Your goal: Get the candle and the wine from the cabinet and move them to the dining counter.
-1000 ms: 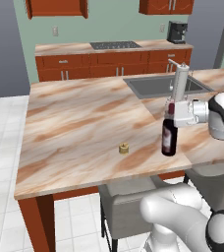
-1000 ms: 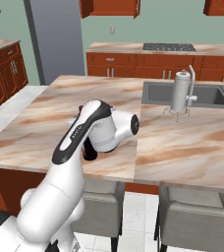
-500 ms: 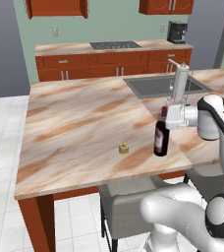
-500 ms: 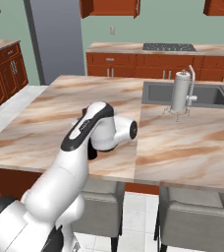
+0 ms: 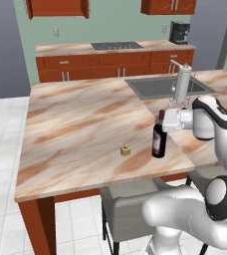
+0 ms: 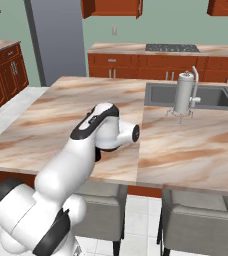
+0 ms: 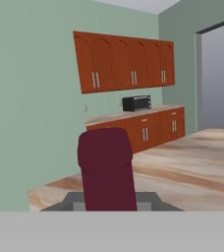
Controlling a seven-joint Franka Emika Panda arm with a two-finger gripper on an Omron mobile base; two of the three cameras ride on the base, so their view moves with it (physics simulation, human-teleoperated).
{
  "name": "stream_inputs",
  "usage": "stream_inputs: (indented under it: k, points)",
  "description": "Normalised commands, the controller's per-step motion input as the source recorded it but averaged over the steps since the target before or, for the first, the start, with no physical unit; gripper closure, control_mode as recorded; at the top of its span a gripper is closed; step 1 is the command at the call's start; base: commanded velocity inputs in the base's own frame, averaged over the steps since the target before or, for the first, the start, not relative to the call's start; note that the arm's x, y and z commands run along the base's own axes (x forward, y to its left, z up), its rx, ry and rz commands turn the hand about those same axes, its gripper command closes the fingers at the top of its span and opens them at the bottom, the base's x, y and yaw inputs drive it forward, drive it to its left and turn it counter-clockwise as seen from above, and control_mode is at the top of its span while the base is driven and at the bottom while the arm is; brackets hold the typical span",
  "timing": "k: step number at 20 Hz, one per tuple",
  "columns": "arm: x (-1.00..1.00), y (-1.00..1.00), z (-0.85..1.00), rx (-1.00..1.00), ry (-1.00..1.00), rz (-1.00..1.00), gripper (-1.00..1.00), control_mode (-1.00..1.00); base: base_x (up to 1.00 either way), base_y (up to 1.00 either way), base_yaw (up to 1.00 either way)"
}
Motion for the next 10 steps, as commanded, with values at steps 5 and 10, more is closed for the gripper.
stream_inputs:
  k: [5, 10]
  points:
    - [0.14, 0.0, -0.25, 0.0, 0.0, 0.0, 1.0, -1.0, 0.0, 0.0, 0.0]
    - [0.06, 0.0, -0.33, 0.0, 0.0, 0.0, 1.0, -1.0, 0.0, 0.0, 0.0]
